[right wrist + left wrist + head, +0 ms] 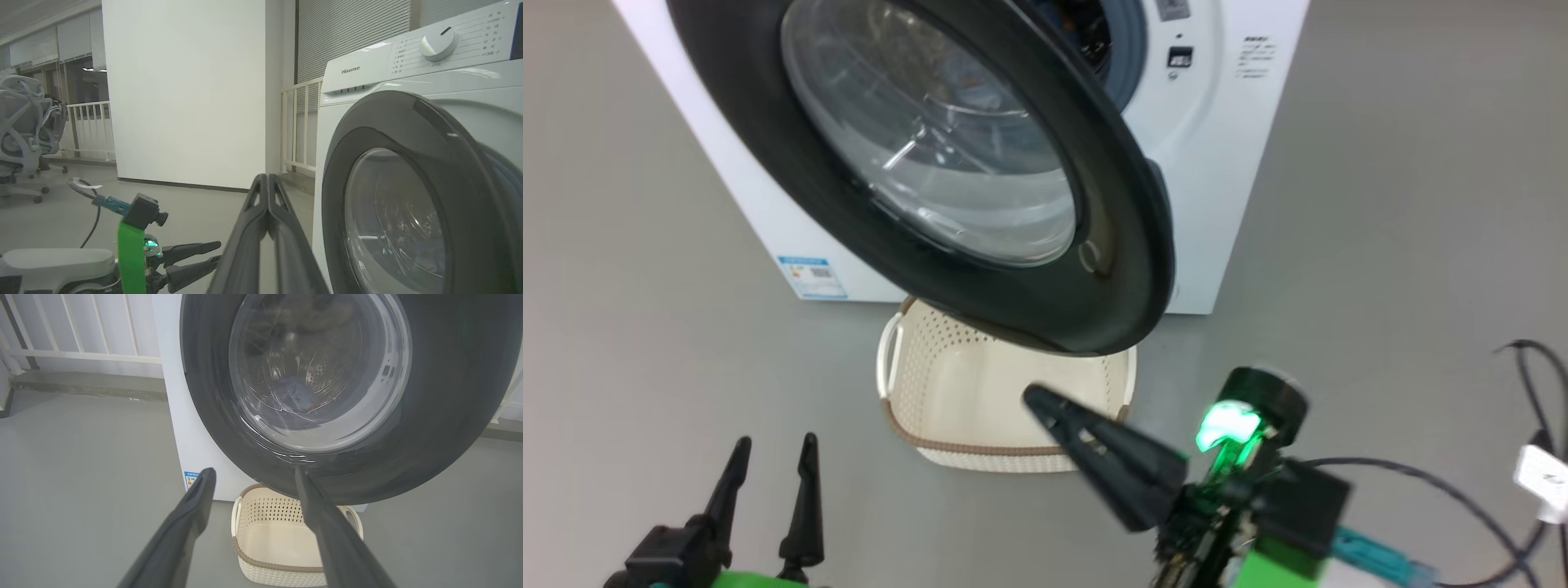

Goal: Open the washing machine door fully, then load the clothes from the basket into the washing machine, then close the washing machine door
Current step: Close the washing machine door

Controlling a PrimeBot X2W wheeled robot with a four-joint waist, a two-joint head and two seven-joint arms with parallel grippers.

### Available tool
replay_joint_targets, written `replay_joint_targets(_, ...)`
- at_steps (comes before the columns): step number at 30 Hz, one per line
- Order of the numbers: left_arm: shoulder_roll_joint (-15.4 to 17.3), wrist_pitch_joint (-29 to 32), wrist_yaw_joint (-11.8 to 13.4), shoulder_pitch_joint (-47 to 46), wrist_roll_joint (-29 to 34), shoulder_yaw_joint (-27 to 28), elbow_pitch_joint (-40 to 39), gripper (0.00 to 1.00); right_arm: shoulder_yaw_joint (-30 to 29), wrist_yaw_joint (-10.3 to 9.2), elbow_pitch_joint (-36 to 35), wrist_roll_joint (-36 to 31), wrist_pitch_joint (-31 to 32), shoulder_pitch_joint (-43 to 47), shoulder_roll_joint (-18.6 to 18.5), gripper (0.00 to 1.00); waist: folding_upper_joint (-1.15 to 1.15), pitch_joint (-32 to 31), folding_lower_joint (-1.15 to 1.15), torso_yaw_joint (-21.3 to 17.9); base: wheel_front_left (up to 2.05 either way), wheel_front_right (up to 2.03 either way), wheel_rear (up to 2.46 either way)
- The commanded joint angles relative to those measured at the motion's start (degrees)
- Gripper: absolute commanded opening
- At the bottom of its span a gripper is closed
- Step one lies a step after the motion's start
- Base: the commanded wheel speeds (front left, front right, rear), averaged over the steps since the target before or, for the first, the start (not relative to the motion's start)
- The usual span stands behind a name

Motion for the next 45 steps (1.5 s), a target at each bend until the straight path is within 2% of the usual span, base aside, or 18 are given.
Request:
replay_joint_targets(1, 0.56, -0.36, 0.04, -2.50, -0.71, 1.38, -1.41, 1.00, 1.81, 0.09, -0.63, 0.69, -0.26, -1.46, 0.22, 0.00, 0.00, 1.56, 0.00, 1.60, 0.00, 0.00, 0.00)
replay_joint_targets(8, 0.56, -0.36, 0.28, -4.93, -2.09, -0.96, -2.45, 1.00, 8.15, 0.09, 5.50, 2.81, 0.64, -3.80, -1.61, 0.00, 0.00, 5.26, 0.00, 4.95, 0.00, 0.00, 0.00)
replay_joint_targets(14, 0.56, -0.36, 0.72, -7.19, -3.50, -3.24, -3.53, 1.00, 6.42, 0.09, 9.42, 2.32, 0.51, -5.40, -2.01, 0.00, 0.00, 9.04, 0.00, 7.17, 0.00, 0.00, 0.00)
replay_joint_targets(27, 0.56, -0.36, 1.09, -12.13, -5.15, -5.38, -5.24, 1.00, -9.24, 0.09, 12.79, -3.34, -0.03, -7.79, -1.29, 0.00, 0.00, 16.07, 0.00, 8.68, 0.00, 0.00, 0.00)
replay_joint_targets(38, 0.55, -0.36, 0.86, -13.82, -5.70, -6.21, -5.69, 1.00, -22.33, 0.09, 12.27, -6.20, -0.22, -9.68, 2.37, 0.00, 0.00, 19.51, 0.00, 7.90, 0.00, 0.00, 0.00)
replay_joint_targets(45, 0.55, -0.36, 0.59, -14.79, -5.77, -6.58, -5.42, 1.00, -26.07, 0.09, 11.74, -6.73, -0.24, -12.73, 3.12, 0.00, 0.00, 21.40, 0.00, 7.53, 0.00, 0.00, 0.00)
